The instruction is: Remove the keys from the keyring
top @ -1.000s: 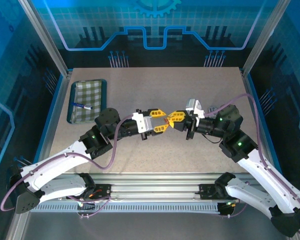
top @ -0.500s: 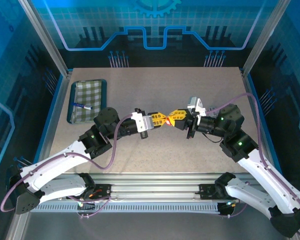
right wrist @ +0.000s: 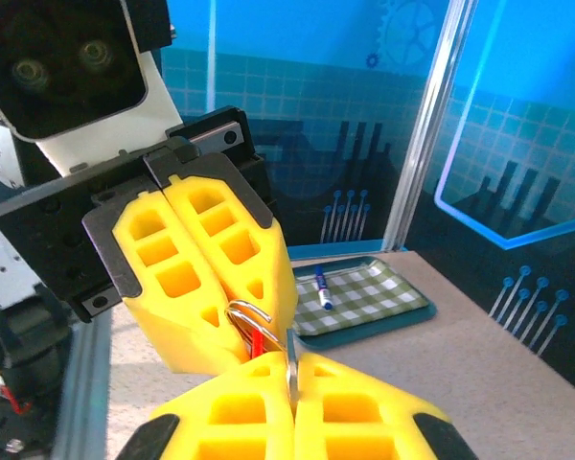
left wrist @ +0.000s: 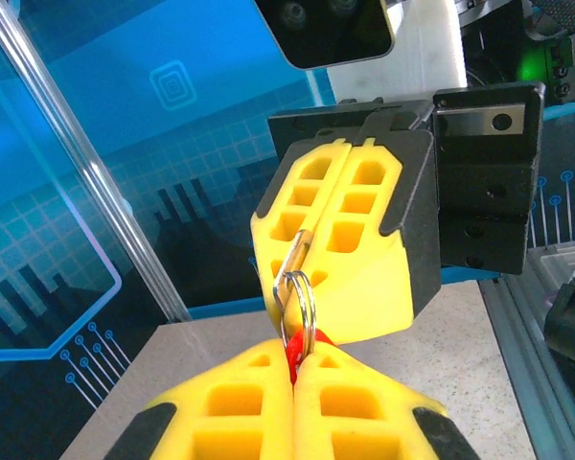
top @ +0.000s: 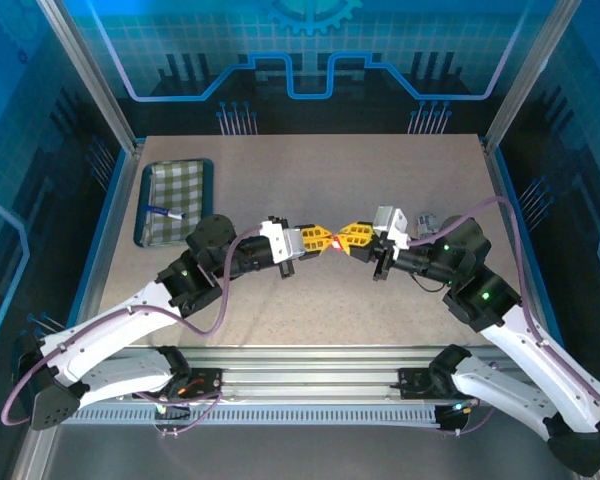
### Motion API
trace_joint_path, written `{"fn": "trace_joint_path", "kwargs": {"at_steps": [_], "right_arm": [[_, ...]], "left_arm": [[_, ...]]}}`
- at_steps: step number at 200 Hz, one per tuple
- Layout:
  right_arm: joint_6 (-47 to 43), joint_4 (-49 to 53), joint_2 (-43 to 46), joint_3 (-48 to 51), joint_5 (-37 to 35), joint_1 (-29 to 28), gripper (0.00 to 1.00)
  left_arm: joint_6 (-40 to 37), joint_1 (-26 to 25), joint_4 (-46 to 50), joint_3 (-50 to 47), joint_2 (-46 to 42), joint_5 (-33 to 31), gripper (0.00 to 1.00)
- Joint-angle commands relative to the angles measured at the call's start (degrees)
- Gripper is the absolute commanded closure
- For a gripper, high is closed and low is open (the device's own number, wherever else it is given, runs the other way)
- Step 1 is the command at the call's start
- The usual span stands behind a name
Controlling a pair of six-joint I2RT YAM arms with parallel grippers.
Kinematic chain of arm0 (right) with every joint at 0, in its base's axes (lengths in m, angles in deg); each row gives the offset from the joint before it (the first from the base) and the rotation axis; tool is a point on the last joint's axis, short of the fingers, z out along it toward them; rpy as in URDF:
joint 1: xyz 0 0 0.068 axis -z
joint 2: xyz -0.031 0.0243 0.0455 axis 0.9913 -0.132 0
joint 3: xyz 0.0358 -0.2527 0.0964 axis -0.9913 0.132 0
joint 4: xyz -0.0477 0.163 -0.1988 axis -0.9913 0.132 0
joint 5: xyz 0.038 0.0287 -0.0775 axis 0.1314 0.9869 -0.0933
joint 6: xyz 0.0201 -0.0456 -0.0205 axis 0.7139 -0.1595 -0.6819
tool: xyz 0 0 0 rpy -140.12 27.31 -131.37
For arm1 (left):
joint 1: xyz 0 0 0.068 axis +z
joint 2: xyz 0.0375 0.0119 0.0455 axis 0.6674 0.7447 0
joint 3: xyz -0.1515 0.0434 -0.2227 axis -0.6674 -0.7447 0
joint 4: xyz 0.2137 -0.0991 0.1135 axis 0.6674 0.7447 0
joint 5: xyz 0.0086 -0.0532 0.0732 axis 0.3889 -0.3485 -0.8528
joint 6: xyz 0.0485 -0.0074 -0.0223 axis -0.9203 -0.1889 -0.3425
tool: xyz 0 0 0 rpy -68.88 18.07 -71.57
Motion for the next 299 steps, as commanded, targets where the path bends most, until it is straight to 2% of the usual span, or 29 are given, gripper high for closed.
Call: {"fn": "trace_joint_path", "kwargs": {"at_steps": [1,71,118,187,229,254,299], "right_arm": [[-6.29,0.15,1.79,0.55,-3.90,-2.43,1.00],[-17.91,4.85,1.15,-0.76,-16.92,-11.31,1.00],[-24.11,4.18,1.28,0.28,-24.53,-17.31,1.00],[-33.11,4.81,-0.19,0.82,-36.44,-23.39,1.00],[-33.80,2.53,-1.10,0.90,-37.93,-25.45,1.00],[-35.72,0.98,-3.37,0.90,-42.05,-28.56,1.00],[-39.38,-8.81,-6.80,4.42,-49.18,-31.47,1.00]], "left_arm": [[2.66,1.02,2.41,1.01,-0.18,0.78,1.00],[3.90,1.18,5.01,2.59,0.11,0.99,1.00],[6.46,1.83,4.73,2.64,0.02,0.62,1.00],[6.07,1.95,6.66,3.34,0.14,0.81,1.00],[6.00,2.01,7.04,3.60,0.28,0.88,1.00],[6.25,1.93,7.12,3.52,0.17,1.06,1.00],[7.13,1.66,5.99,3.24,0.12,1.47,1.00]]}}
